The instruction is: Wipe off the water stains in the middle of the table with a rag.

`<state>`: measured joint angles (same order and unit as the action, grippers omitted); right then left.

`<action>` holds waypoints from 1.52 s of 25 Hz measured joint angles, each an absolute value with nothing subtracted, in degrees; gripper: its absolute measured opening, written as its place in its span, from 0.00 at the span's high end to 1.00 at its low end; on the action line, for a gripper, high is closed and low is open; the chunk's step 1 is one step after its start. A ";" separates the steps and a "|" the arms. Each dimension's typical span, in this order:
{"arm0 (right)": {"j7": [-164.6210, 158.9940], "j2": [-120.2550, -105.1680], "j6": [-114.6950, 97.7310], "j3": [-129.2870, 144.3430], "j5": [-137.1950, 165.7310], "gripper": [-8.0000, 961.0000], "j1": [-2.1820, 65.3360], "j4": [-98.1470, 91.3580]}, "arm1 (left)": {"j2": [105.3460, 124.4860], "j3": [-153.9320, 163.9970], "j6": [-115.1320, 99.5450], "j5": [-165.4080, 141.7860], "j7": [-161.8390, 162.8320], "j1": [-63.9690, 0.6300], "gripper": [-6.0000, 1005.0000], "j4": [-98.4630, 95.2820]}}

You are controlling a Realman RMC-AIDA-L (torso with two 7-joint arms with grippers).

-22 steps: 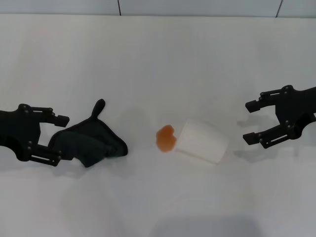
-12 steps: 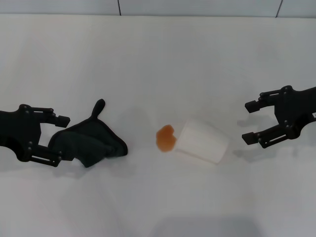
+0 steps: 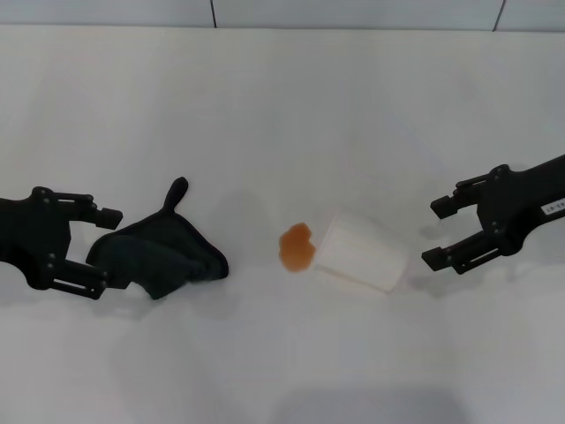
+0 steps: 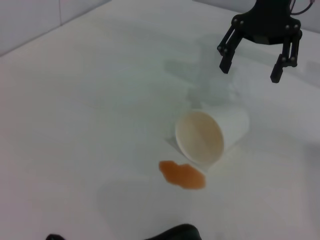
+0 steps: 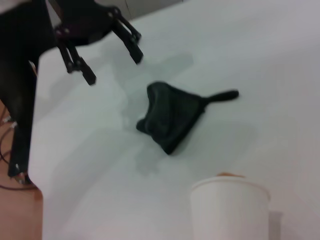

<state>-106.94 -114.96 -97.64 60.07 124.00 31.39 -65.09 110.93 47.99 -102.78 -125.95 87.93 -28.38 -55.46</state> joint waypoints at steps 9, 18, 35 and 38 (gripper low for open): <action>-119.94 -115.07 -95.13 69.28 127.18 0.11 34.75 -68.52 | 111.28 48.07 -103.19 -126.95 88.15 -28.70 0.13 -55.45; -126.73 -115.22 -91.32 75.49 131.16 0.12 37.86 -68.73 | 111.36 48.08 -103.36 -126.95 88.48 -29.01 0.13 -55.46; -136.69 -115.40 -87.39 85.96 134.89 0.13 41.70 -66.86 | 111.76 48.07 -103.22 -127.48 88.59 -29.34 0.13 -55.49; -138.46 -115.50 -86.39 88.92 135.32 0.13 42.45 -66.06 | 111.96 48.08 -103.18 -127.56 88.59 -29.36 0.13 -55.58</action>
<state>-138.46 -115.50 -86.39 88.92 135.32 42.45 -66.06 111.96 48.08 -103.18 -127.56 88.59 -29.36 -55.59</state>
